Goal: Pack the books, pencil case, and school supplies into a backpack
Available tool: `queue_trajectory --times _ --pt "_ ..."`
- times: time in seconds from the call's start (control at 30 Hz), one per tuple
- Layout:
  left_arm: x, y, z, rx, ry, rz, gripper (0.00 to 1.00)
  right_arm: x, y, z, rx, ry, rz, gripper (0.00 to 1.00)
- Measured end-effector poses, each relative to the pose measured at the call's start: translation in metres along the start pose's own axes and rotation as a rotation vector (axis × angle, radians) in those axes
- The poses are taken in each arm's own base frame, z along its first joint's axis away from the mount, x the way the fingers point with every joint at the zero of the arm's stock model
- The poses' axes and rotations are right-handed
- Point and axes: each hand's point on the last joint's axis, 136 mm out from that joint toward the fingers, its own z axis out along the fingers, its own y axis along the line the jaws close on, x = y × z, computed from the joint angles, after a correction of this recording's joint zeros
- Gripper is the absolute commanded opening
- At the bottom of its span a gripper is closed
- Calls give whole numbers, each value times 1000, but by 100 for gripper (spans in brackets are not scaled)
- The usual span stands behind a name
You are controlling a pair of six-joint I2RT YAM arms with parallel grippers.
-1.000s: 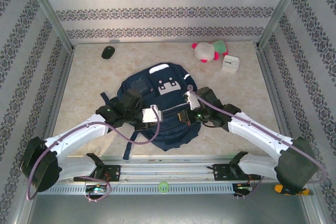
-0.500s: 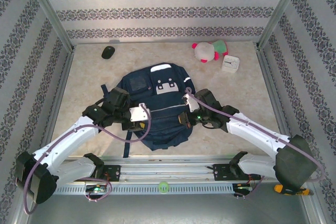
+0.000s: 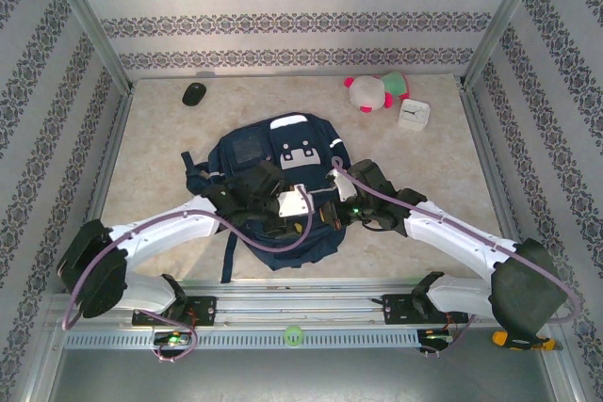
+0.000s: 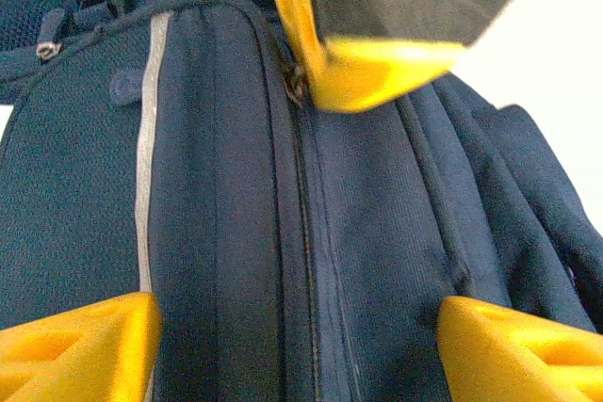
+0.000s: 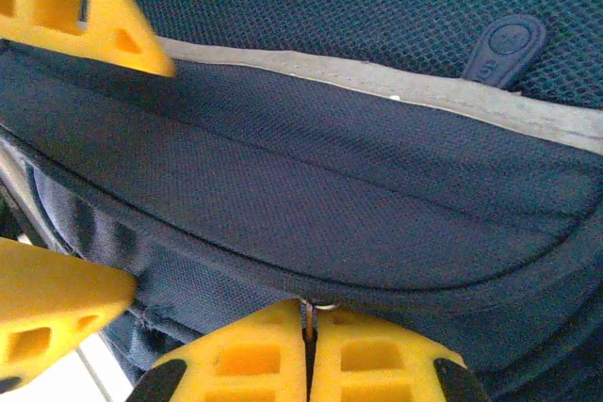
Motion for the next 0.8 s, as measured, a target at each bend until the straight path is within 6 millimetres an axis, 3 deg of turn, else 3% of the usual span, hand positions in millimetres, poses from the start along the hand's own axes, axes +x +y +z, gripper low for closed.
queue_trajectory --times 0.23,0.37,0.47,0.57,0.8 --pt "-28 5 14 -19 -72 6 63 1 -1 2 2 5 3 0" --pt "-32 8 21 -29 -82 13 39 0 -1 1 1 4 2 0" --pt "-29 10 23 -40 -67 25 15 1 -1 1 2 5 4 0" --pt "-29 10 23 -46 -63 44 1 -3 -5 -1 5 -6 15 0" --pt "-31 10 10 -79 -98 84 0 -19 -24 -21 -18 -64 98 0"
